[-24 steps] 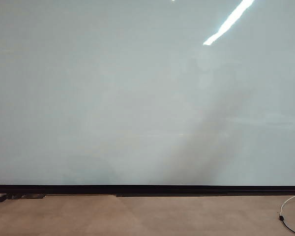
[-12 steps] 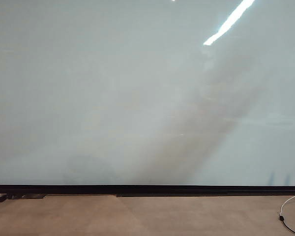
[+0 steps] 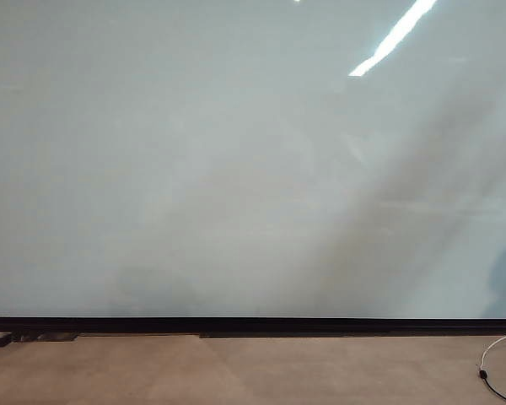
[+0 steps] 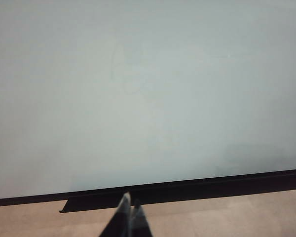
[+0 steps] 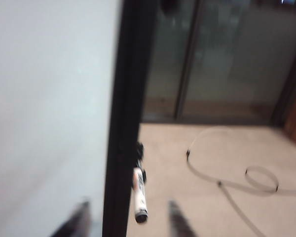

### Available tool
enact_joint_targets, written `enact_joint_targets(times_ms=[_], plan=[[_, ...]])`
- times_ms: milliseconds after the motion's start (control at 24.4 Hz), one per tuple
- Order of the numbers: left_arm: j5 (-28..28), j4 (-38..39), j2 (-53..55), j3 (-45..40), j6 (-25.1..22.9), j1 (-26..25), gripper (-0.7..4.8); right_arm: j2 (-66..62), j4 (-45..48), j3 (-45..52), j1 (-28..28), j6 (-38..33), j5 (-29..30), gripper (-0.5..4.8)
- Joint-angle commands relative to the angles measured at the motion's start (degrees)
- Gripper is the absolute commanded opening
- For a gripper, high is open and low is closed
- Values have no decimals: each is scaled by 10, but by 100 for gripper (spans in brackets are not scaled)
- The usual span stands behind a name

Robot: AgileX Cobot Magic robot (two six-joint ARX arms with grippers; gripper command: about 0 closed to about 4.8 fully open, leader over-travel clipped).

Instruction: Pick up the pen on the shelf to the right of the whiteboard and draw a straight line.

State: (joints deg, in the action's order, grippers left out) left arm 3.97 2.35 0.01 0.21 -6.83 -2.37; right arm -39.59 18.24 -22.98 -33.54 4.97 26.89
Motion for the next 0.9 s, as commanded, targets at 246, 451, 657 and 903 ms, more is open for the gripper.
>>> enact_joint_targets(times_ms=[246,451,657,903], plan=[[1,-7,0,2,-1,0,-5,-243,217,-8,-58,-70,201,271],[1,-7,0,2,-1,0,-5,-403,371,-8,-44,-64,192,331],[1,-7,0,2,-1,0,-5,-535,522,-9,-38,-69,184,338],[1,-7,0,2,-1,0,-5,-680,628,-45,-9,-97,168,338]])
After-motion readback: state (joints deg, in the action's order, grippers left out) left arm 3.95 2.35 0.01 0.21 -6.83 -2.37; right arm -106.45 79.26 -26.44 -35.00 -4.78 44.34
